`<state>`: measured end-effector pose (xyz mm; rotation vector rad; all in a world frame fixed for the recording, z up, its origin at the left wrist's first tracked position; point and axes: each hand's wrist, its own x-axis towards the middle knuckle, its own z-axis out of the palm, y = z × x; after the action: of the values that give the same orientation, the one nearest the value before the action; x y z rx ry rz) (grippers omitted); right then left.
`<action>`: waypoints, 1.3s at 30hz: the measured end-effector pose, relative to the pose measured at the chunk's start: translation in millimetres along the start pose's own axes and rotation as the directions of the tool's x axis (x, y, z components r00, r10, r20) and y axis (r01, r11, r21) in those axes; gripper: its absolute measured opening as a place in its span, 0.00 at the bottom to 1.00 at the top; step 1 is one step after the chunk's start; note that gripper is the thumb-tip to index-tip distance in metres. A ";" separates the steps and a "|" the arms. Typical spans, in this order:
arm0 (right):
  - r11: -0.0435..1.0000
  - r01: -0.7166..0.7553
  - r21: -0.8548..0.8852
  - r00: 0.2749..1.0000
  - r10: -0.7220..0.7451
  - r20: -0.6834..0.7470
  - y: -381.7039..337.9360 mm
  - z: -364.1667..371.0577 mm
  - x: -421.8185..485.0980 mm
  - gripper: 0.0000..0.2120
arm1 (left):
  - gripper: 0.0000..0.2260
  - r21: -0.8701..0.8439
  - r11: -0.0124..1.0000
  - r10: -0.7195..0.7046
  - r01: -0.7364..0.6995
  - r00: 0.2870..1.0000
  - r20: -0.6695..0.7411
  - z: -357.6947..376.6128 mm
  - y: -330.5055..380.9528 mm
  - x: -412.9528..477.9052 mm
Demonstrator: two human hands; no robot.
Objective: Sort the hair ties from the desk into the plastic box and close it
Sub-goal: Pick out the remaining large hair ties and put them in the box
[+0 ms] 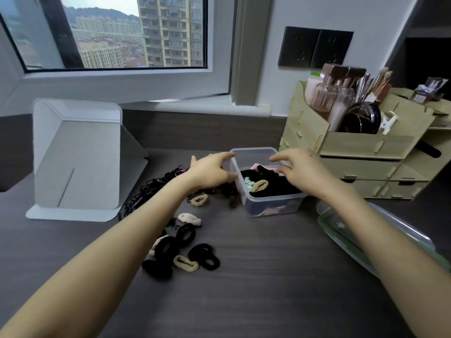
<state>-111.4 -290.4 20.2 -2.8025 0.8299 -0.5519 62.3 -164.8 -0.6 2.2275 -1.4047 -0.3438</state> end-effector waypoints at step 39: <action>0.792 0.048 0.608 0.987 -0.131 0.094 -71.6 93.1 -73.0 0.08 | 0.05 0.224 0.972 0.081 -0.074 0.996 -0.025 9.2 -80.8 -153.6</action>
<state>-96.3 -185.5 -68.5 -2.2528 0.3908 -0.5229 53.0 -0.7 -57.0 2.3337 -1.5743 -0.1252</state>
